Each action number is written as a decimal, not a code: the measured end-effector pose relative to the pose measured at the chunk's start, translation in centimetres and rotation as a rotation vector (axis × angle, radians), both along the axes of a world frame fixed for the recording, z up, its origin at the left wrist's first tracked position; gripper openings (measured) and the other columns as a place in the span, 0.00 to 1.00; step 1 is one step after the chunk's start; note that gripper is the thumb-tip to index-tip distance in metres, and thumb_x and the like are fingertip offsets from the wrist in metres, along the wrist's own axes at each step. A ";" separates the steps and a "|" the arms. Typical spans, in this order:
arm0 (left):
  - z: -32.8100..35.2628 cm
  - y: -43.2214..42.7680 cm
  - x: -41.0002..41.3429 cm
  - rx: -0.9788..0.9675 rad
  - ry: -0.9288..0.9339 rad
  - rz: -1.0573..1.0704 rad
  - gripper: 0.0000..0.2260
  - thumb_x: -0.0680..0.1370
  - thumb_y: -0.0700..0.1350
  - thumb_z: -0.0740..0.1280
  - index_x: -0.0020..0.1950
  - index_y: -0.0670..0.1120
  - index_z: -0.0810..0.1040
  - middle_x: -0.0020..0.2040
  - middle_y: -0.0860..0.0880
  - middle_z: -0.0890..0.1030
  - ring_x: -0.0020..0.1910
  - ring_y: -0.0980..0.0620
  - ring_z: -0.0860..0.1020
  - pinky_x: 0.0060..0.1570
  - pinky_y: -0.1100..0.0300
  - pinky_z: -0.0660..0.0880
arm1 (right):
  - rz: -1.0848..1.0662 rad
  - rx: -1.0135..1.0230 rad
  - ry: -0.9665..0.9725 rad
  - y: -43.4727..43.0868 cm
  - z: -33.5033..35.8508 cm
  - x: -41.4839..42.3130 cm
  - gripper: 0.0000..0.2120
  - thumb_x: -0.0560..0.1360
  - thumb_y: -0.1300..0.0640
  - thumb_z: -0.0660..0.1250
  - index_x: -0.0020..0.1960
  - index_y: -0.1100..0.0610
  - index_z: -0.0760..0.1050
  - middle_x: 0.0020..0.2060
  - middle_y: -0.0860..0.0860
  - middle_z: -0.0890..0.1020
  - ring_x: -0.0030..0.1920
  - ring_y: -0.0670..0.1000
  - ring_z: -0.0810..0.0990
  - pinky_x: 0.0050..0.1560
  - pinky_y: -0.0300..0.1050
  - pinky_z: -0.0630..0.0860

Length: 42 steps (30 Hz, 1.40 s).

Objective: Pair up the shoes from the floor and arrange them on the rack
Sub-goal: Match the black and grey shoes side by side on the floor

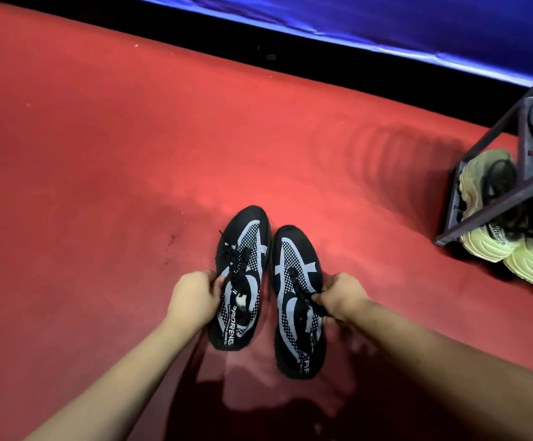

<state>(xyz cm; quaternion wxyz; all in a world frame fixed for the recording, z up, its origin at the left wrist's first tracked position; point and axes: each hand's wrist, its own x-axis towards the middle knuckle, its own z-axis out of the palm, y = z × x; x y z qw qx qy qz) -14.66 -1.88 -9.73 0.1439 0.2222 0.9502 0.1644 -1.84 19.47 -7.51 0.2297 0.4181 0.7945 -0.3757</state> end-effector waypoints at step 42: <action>39.5 51.5 27.2 0.398 0.062 -0.417 0.20 0.79 0.52 0.61 0.33 0.41 0.78 0.20 0.49 0.76 0.21 0.60 0.73 0.27 0.72 0.66 | -0.522 0.050 0.771 44.6 37.4 36.4 0.10 0.73 0.64 0.68 0.34 0.63 0.71 0.26 0.57 0.73 0.21 0.50 0.74 0.26 0.40 0.75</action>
